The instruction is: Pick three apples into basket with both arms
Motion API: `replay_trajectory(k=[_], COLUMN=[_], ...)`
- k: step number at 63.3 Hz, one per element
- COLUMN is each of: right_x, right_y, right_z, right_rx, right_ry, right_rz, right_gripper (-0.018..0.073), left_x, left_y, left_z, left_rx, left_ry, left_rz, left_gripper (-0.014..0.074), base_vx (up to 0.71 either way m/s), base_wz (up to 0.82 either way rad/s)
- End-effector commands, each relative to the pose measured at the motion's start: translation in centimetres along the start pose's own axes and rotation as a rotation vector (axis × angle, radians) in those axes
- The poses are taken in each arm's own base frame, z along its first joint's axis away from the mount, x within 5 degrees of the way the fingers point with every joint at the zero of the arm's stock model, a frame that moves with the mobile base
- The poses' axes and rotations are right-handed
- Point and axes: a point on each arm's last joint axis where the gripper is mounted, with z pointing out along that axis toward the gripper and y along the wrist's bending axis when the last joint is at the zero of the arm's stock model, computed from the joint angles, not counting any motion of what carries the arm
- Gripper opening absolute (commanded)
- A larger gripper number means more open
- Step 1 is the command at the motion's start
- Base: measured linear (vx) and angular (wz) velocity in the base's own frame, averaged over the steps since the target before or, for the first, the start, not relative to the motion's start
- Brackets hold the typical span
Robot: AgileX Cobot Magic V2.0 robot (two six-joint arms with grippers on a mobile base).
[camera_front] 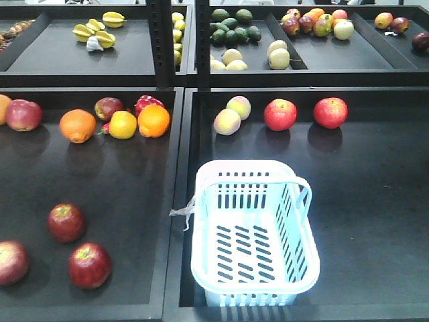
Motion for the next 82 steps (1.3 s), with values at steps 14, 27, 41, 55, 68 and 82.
replay_trajectory(k=[14,27,41,55,68,82], right_x=[-0.25,-0.25,-0.25,-0.25,-0.25,-0.25], right_y=[0.03,0.03,0.03,0.03,0.03,0.03], right_z=[-0.08,-0.08,-0.08,-0.08,-0.08,-0.08], right_rx=[-0.001,-0.001,-0.001,-0.001,-0.001,-0.001], right_ry=[-0.07,-0.07,-0.07,-0.07,-0.07,-0.07], right_rz=[-0.014,-0.014,-0.014,-0.014,-0.014,-0.014], right_gripper=[-0.0009,-0.0009,-0.0009,-0.0009,-0.0009,-0.0009], left_x=[0.0,0.0,0.0,0.0,0.0,-0.02], left_y=[-0.03,-0.03,-0.03,-0.03,-0.03,-0.04], left_z=[-0.1,-0.1,-0.1,-0.1,-0.1,-0.1], left_rx=[0.014,0.014,0.014,0.014,0.014,0.014], left_ry=[-0.065,-0.065,-0.065,-0.065,-0.065,-0.067], left_rz=[-0.015,-0.015,-0.015,-0.015,-0.015,-0.014], left_gripper=[-0.0006,-0.0006,-0.0006,-0.0006,-0.0006,-0.0006], base_vx=[0.08,0.07,0.06,0.03,0.0,0.0], base_wz=[-0.1,-0.06,-0.01,-0.01,0.0,0.0])
